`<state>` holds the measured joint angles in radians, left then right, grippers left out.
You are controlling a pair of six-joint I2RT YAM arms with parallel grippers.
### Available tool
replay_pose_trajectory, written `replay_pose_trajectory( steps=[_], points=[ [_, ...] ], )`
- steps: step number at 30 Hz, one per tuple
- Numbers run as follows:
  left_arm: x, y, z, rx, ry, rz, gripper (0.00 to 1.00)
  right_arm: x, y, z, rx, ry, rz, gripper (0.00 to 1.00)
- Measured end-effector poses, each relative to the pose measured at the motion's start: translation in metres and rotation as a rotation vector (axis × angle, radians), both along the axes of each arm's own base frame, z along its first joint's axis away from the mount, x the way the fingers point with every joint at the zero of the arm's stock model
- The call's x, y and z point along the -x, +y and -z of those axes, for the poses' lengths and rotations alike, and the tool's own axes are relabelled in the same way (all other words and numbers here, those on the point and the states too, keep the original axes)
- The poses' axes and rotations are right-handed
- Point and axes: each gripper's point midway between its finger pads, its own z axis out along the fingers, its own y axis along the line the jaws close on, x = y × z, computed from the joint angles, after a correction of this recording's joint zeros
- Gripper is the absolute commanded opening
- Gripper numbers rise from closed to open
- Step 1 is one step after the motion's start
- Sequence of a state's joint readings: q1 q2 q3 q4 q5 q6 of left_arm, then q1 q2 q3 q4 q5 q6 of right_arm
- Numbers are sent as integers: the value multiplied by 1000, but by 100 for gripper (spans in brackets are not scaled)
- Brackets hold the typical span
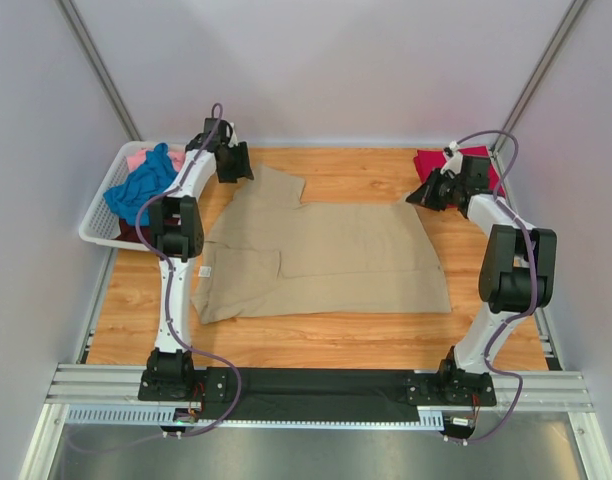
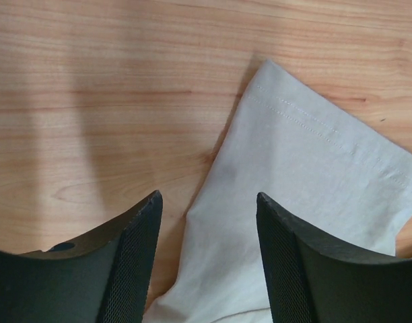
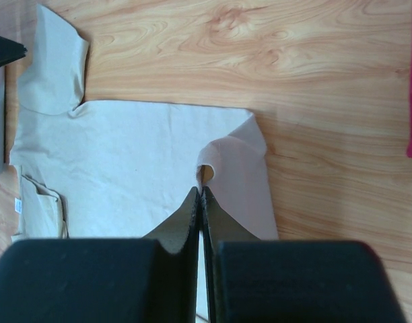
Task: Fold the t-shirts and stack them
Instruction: Flatten the tshirt out, then fold the tshirt
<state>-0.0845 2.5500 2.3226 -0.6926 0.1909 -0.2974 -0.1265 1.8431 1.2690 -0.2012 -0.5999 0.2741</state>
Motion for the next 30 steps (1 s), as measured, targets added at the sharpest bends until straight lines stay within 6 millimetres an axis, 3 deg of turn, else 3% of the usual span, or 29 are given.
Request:
replay_pose_trajectory(
  steps=[3, 8, 11, 14, 15, 17, 23, 26, 30],
  points=[
    [0, -5, 10, 35, 19, -14, 60, 0, 5, 0, -16, -8, -7, 0],
    [-8, -10, 9, 73, 8, -38, 56, -4, 6, -5, -28, -34, -11, 0],
    [-11, -11, 10, 90, 6, -56, 48, -5, 7, -7, -27, -42, -13, 0],
    [-14, -16, 11, 121, 2, -62, 24, -5, 6, -7, -21, -45, -14, 0],
    [-16, -19, 13, 142, 0, -58, 10, -5, 6, -6, -19, -46, -15, 0],
    [-17, -24, 15, 170, -1, -53, 0, -6, 5, -6, -10, -50, -16, 0],
    [-19, -31, 14, 209, -30, -23, 0, -7, -3, -4, 18, -56, -1, 0],
    [-11, -30, 12, 204, -24, -16, 0, -10, -13, -2, 36, -58, 27, 0],
    [-5, -29, -6, 193, -46, 5, 0, -13, -33, -2, 53, -66, 75, 0]
  ],
)
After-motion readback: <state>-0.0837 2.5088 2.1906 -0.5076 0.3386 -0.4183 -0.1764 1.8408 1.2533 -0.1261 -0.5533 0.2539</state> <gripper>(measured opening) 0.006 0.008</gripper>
